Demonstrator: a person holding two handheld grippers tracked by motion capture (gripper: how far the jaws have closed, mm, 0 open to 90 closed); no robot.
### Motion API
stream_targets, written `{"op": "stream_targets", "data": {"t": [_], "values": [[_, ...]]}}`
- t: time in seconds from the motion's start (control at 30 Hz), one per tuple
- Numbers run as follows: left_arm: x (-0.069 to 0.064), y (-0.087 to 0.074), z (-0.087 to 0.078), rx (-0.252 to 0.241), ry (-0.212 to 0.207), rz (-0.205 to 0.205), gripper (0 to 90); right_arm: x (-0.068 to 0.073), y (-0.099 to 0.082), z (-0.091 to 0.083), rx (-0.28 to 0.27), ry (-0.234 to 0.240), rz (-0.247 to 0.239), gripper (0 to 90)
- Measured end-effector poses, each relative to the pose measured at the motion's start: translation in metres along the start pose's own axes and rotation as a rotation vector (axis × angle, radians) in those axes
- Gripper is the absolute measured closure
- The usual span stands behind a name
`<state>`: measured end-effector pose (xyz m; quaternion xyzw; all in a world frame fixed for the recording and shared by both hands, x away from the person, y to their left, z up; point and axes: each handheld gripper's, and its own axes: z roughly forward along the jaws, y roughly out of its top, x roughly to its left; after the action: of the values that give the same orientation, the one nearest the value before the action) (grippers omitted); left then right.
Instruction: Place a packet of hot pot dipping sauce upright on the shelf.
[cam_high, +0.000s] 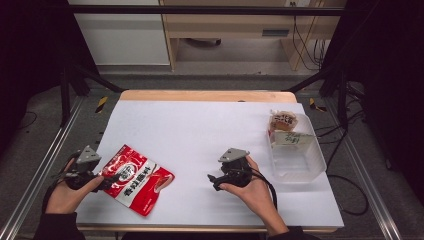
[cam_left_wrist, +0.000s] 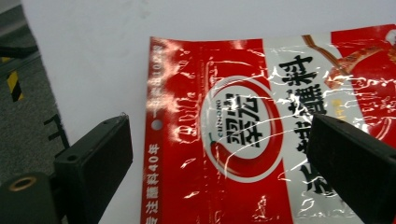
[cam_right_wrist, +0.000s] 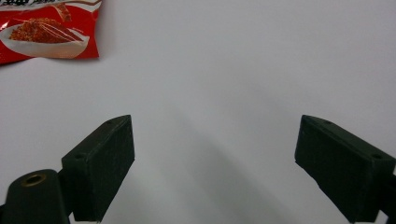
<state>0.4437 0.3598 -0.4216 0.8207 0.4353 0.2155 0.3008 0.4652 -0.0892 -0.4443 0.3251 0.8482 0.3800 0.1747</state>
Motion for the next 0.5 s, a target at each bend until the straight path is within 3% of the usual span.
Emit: {"op": "stream_targets", "data": {"t": [0.2,0.27,0.5], "values": [[0.01,-0.021,-0.004,-0.039,0.018,-0.058,7.0,-0.003,-0.003,-0.002,-0.001,-0.008,0.006,12.6],[0.014,-0.026,-0.001,-0.016,0.024,-0.066,7.6,-0.004,-0.003,-0.001,0.002,-0.009,0.004,12.6],[0.02,-0.035,0.004,-0.018,0.003,-0.101,14.4,-0.005,-0.005,0.002,0.021,-0.013,-0.002,12.6]]}}
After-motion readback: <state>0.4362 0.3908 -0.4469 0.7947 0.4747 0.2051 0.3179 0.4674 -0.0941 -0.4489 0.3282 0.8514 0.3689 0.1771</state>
